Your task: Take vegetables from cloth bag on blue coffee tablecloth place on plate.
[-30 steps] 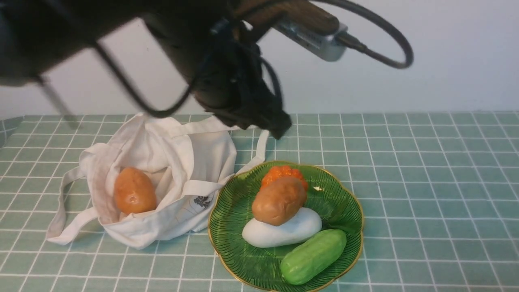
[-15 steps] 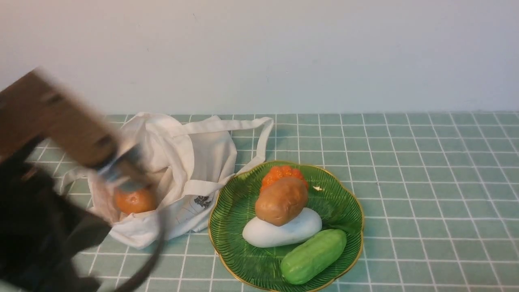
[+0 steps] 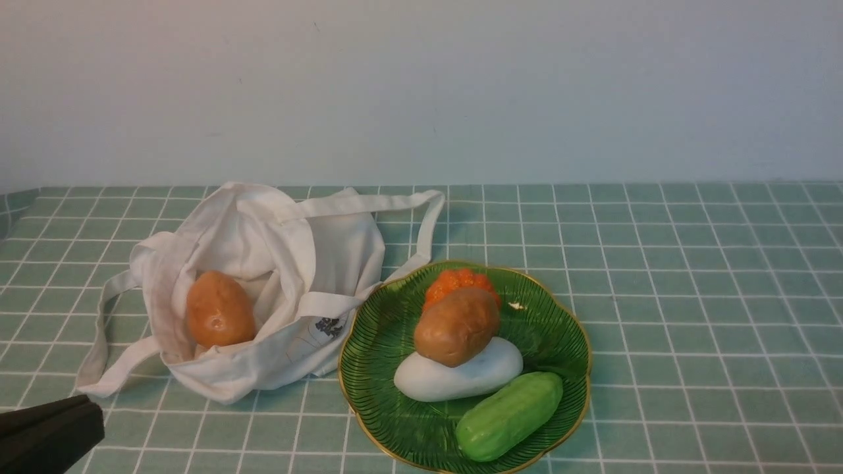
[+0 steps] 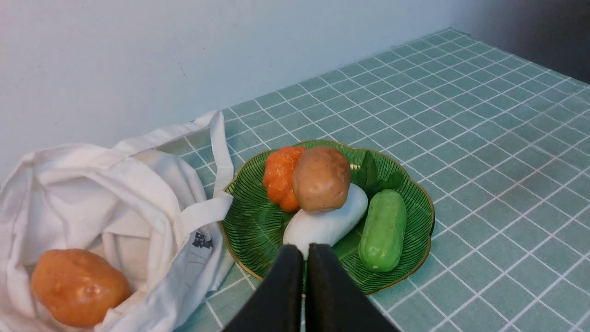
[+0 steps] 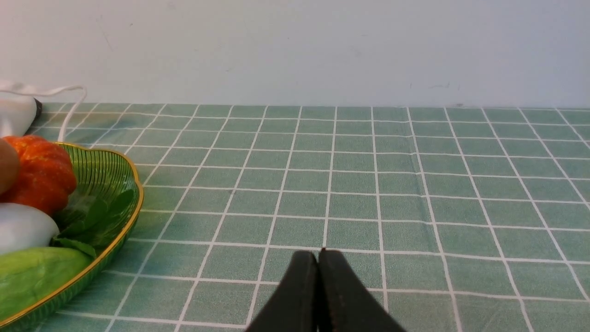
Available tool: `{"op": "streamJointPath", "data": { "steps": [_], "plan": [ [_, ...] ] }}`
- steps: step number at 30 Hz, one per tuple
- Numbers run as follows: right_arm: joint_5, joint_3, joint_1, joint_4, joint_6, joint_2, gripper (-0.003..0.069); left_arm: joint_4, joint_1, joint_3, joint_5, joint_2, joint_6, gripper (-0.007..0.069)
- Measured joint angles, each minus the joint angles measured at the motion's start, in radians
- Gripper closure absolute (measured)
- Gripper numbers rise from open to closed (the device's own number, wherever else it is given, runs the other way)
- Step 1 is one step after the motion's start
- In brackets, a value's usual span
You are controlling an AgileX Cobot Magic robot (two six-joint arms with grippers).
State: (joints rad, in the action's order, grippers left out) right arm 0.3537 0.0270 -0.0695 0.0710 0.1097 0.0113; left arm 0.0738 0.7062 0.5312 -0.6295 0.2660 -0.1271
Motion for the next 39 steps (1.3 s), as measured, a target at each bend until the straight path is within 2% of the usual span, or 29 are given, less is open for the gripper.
{"op": "streamJointPath", "data": {
  "steps": [14, 18, 23, 25, 30, 35, 39],
  "plan": [
    [0.000, 0.000, 0.000, 0.000, 0.000, 0.000, 0.0675, -0.007, 0.000, -0.045, 0.001, -0.006, 0.002, 0.0629],
    [0.000, 0.000, 0.000, 0.000, 0.000, 0.000, 0.0675, -0.037, 0.000, -0.087, 0.015, -0.008, 0.066, 0.0629],
    [0.000, 0.000, 0.000, 0.000, 0.000, 0.000, 0.0675, -0.097, -0.021, -0.168, 0.120, -0.041, 0.153, 0.0629],
    [0.000, 0.000, 0.000, 0.000, 0.000, 0.000, 0.0675, -0.103, -0.055, -0.200, 0.157, -0.049, 0.153, 0.0629],
    [0.000, 0.000, 0.000, 0.000, 0.000, 0.000, 0.0675, -0.107, -0.221, -0.259, 0.182, -0.056, 0.153, 0.0629],
    [0.000, 0.000, 0.000, 0.000, 0.000, 0.000, 0.0675, -0.120, -0.435, -0.304, 0.218, -0.067, 0.220, 0.0629],
    [0.000, 0.000, 0.000, 0.000, 0.000, 0.000, 0.0675, -0.140, -0.556, -0.343, 0.285, -0.078, 0.224, 0.0629]
  ]
}}
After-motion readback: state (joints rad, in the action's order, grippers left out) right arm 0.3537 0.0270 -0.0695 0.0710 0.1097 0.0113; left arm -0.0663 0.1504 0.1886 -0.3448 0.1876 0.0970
